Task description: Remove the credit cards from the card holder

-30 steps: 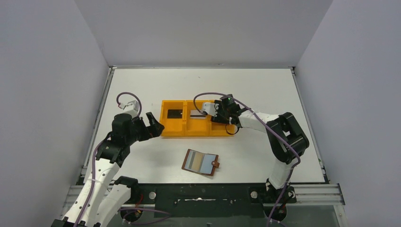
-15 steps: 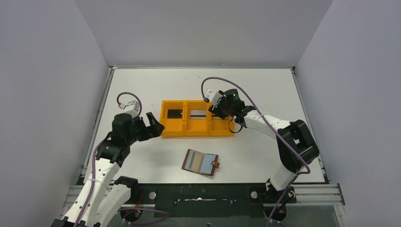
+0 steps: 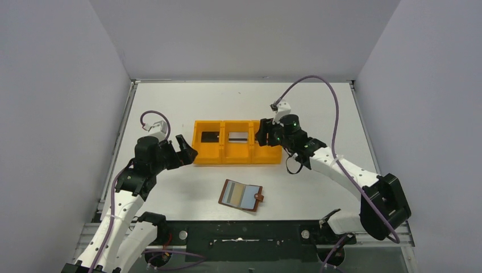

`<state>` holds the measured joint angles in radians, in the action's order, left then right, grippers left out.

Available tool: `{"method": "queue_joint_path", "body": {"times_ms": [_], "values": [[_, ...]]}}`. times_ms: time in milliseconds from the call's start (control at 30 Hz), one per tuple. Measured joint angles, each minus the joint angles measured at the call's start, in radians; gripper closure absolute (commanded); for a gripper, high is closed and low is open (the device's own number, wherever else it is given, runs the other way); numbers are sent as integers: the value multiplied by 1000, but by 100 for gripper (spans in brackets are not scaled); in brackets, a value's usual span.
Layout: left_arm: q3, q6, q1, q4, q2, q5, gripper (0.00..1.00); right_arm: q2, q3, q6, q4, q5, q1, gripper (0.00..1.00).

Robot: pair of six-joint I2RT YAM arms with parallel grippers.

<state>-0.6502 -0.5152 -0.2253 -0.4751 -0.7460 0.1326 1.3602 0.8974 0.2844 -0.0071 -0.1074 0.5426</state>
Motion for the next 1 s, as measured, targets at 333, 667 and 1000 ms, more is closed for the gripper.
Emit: {"method": "queue_joint_path", "body": {"times_ms": [333,667,1000], "values": [[0,-1,0,0,0,-22,5,-38,-51,483,-190,462,544,37],[0,-5,0,-2,13,-58,5,289,133,877,-501,777,843,38],[0,-5,1,-2,21,-75,5,420,243,1022,-645,826,898,43]]}}
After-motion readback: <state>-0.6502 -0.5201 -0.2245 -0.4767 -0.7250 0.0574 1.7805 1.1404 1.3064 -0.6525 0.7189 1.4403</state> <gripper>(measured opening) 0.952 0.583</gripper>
